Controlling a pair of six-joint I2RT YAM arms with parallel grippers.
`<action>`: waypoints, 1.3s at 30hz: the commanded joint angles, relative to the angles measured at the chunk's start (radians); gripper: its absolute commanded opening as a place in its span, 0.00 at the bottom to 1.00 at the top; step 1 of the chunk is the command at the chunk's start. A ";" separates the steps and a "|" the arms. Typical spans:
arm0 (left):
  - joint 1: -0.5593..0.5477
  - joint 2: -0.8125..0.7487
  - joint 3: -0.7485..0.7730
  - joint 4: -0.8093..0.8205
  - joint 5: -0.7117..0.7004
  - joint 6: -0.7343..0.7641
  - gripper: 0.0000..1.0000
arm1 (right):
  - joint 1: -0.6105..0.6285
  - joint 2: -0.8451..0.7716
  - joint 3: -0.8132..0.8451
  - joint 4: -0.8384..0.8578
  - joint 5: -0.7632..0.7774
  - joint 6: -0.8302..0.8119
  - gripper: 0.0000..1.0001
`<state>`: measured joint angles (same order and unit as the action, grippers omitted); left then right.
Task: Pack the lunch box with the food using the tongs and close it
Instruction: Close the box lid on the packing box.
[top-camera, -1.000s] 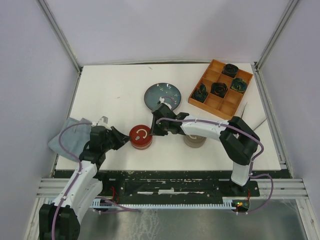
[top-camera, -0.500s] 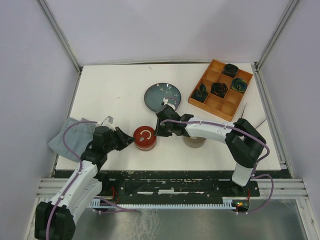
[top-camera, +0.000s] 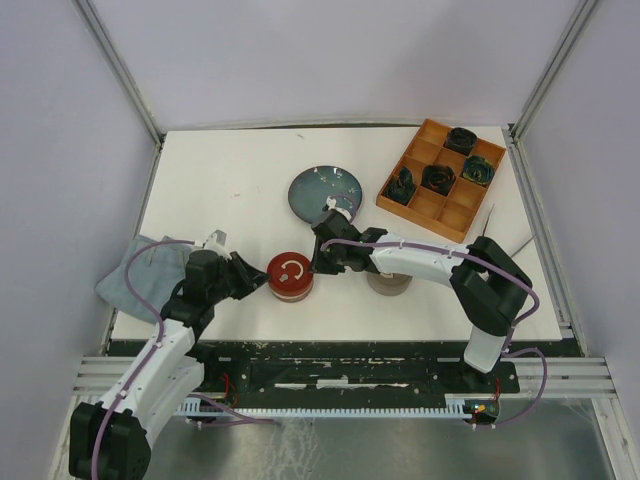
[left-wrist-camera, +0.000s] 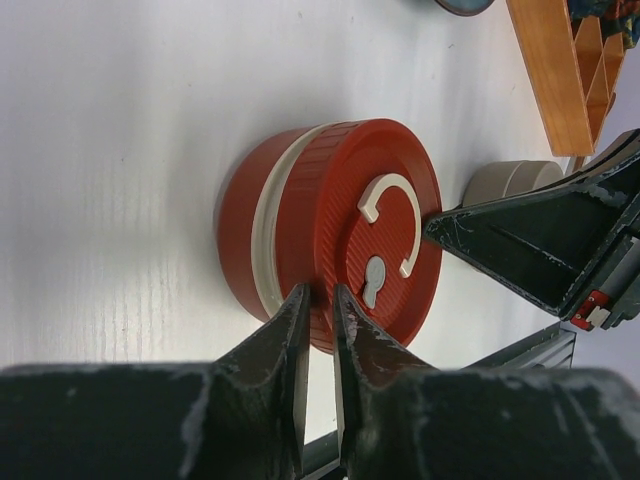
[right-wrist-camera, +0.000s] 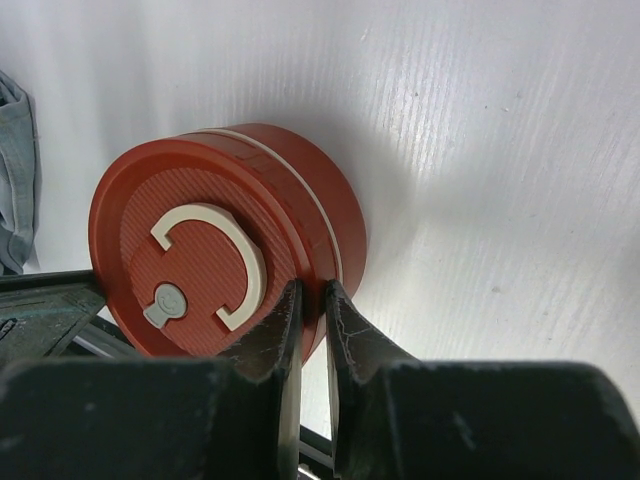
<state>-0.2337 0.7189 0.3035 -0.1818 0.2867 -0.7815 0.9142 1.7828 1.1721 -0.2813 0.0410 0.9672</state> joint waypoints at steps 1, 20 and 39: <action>-0.011 -0.021 0.000 0.026 0.004 -0.022 0.20 | 0.015 0.010 0.035 -0.043 -0.049 -0.022 0.08; -0.011 -0.004 -0.033 0.023 -0.012 -0.002 0.16 | 0.022 0.014 0.057 -0.044 -0.070 -0.058 0.21; -0.010 -0.030 -0.077 0.023 -0.010 -0.041 0.31 | 0.025 0.040 0.011 -0.042 -0.096 -0.033 0.31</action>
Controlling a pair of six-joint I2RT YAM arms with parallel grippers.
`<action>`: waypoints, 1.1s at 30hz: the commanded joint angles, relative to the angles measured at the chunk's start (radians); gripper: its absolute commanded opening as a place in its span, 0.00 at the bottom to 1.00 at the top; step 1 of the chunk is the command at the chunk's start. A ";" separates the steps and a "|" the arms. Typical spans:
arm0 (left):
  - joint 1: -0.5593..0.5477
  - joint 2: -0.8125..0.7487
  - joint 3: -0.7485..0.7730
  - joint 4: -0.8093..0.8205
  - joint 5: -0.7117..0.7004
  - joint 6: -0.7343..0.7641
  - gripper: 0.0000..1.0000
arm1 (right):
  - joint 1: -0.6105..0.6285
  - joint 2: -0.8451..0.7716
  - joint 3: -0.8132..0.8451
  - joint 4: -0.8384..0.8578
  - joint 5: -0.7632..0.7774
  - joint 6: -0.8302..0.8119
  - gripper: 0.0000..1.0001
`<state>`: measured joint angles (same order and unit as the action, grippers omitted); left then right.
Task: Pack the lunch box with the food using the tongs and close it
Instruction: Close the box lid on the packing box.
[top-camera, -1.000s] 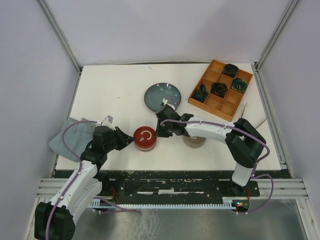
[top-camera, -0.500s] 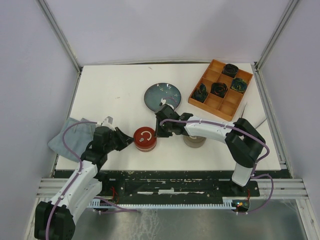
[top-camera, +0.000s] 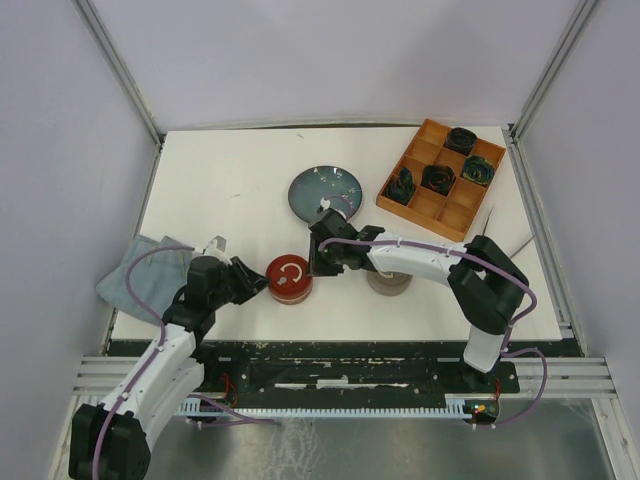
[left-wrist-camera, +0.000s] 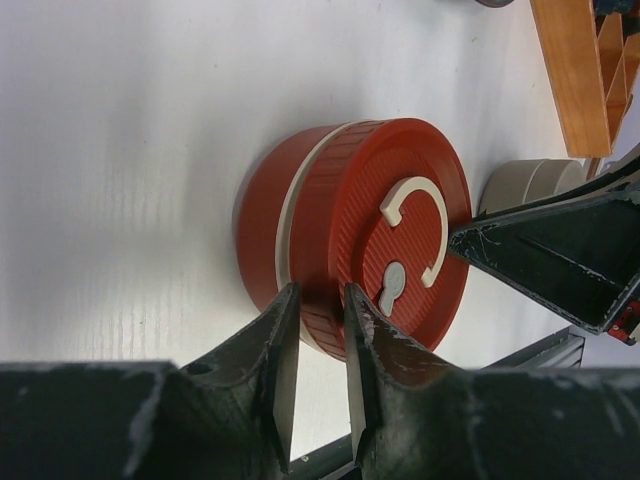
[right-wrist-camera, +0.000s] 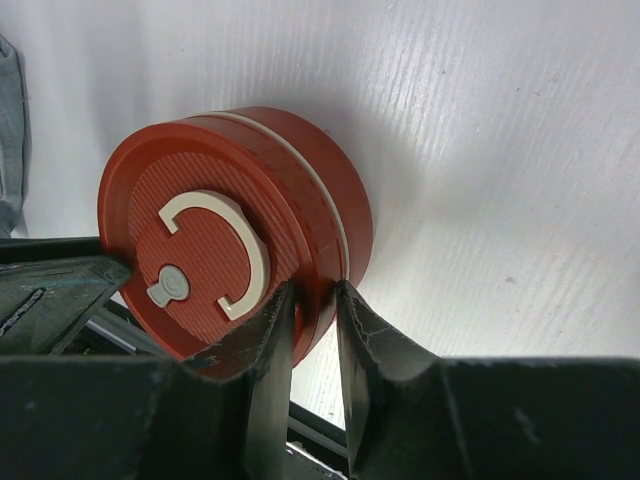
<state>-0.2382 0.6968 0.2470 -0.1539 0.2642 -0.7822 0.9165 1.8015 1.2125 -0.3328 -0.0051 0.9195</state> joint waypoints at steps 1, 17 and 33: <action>-0.006 -0.011 -0.022 -0.005 0.015 -0.044 0.32 | 0.022 0.016 -0.034 0.013 -0.053 0.017 0.32; -0.009 -0.027 -0.069 0.007 0.059 -0.099 0.24 | 0.022 -0.026 -0.119 0.044 -0.028 0.048 0.35; -0.023 0.013 -0.041 0.025 0.084 -0.066 0.34 | 0.010 -0.001 -0.135 -0.016 -0.003 0.067 0.40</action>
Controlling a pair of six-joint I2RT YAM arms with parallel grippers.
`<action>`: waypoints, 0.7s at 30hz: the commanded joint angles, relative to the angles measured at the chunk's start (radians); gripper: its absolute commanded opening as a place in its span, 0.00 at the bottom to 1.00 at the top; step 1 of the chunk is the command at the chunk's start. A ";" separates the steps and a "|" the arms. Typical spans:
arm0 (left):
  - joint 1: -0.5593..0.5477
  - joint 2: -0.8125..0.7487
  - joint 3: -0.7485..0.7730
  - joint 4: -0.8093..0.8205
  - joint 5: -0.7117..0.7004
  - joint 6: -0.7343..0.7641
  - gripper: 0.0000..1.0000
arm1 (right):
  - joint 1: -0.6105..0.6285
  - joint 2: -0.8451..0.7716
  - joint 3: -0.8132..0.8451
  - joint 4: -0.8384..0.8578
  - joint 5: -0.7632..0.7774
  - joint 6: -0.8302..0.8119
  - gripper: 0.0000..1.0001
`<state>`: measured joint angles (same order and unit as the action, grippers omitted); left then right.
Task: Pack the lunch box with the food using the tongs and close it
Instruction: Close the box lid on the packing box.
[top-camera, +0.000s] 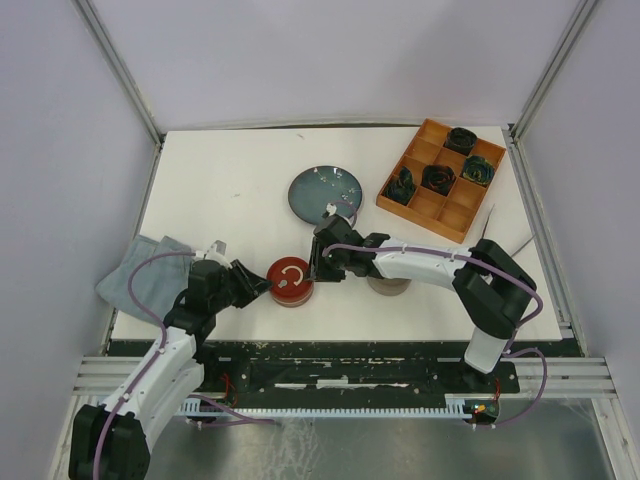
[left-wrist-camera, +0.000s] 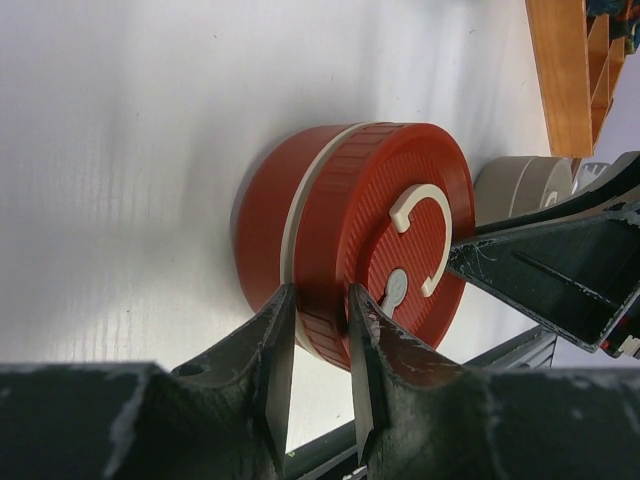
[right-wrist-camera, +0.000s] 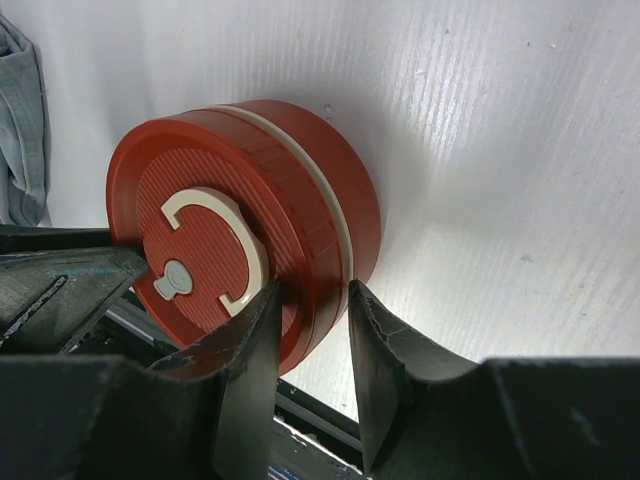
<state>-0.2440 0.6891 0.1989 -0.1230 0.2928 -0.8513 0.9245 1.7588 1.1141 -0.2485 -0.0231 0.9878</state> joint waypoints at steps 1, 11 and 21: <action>-0.019 0.025 0.006 -0.007 0.054 0.003 0.34 | 0.001 0.043 -0.041 -0.097 0.009 0.001 0.41; -0.020 0.033 -0.022 -0.017 0.022 -0.024 0.42 | -0.018 0.055 -0.135 0.091 -0.105 0.072 0.47; -0.020 0.019 -0.048 -0.028 0.016 -0.048 0.43 | -0.032 0.058 -0.171 0.175 -0.139 0.095 0.49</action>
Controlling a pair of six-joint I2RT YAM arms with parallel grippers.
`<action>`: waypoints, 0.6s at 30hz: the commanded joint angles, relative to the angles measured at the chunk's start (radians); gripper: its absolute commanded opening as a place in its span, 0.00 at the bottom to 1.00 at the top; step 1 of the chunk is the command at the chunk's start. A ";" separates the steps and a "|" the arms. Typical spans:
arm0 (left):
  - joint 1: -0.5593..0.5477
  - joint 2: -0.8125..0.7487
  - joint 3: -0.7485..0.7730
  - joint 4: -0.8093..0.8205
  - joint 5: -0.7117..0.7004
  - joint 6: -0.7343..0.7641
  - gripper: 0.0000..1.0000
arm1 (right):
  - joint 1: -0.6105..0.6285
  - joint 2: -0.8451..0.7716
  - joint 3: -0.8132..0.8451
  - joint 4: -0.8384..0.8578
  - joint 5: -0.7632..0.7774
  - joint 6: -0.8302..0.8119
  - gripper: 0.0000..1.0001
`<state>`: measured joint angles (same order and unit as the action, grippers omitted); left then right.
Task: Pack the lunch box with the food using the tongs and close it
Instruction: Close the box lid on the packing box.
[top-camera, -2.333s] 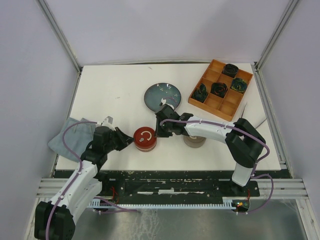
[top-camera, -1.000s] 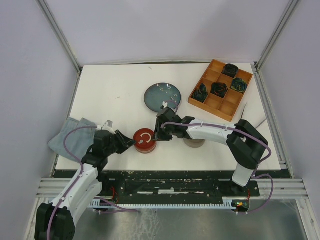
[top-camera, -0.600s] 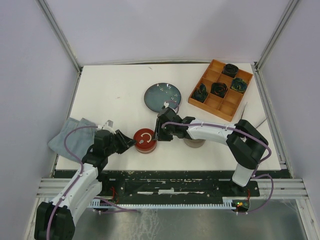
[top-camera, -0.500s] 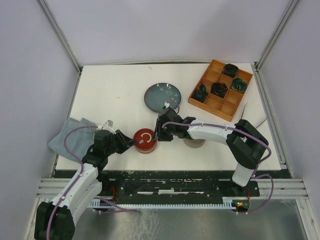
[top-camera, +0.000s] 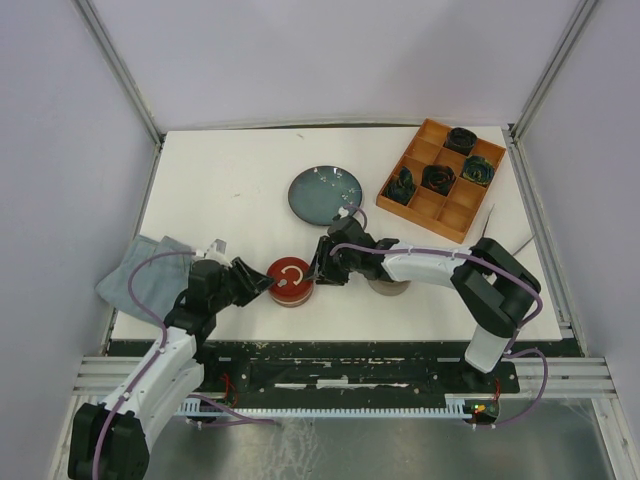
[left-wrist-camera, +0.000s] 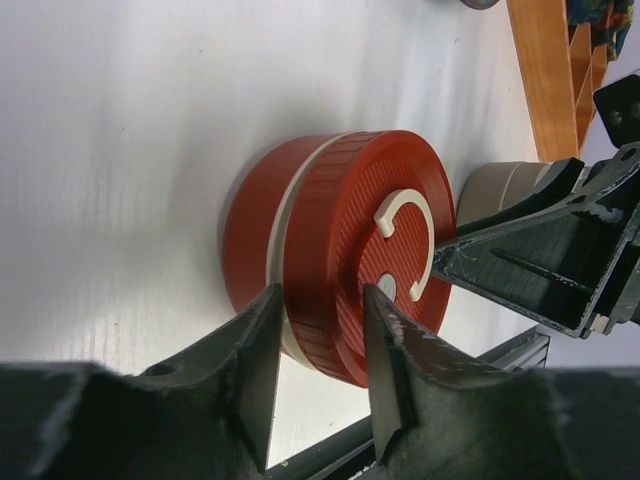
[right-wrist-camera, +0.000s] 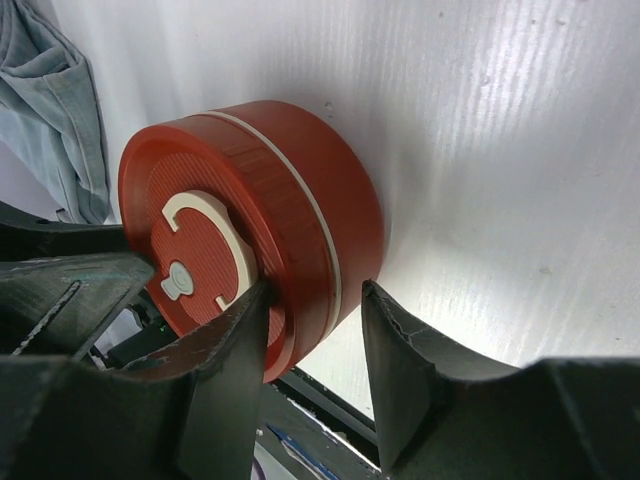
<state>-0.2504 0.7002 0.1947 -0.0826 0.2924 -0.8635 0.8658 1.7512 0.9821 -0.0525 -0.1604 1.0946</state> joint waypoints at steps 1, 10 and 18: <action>-0.013 0.001 -0.045 -0.066 0.017 -0.040 0.37 | 0.027 0.061 -0.034 -0.032 0.006 -0.024 0.48; -0.015 -0.053 0.020 -0.120 -0.001 -0.024 0.37 | 0.027 -0.004 -0.002 -0.069 0.030 -0.098 0.50; -0.014 -0.075 0.059 -0.119 -0.015 -0.027 0.33 | 0.027 -0.023 0.037 -0.096 0.042 -0.137 0.45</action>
<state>-0.2581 0.6323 0.2024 -0.1802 0.2672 -0.8787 0.8768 1.7416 0.9909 -0.0521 -0.1452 1.0222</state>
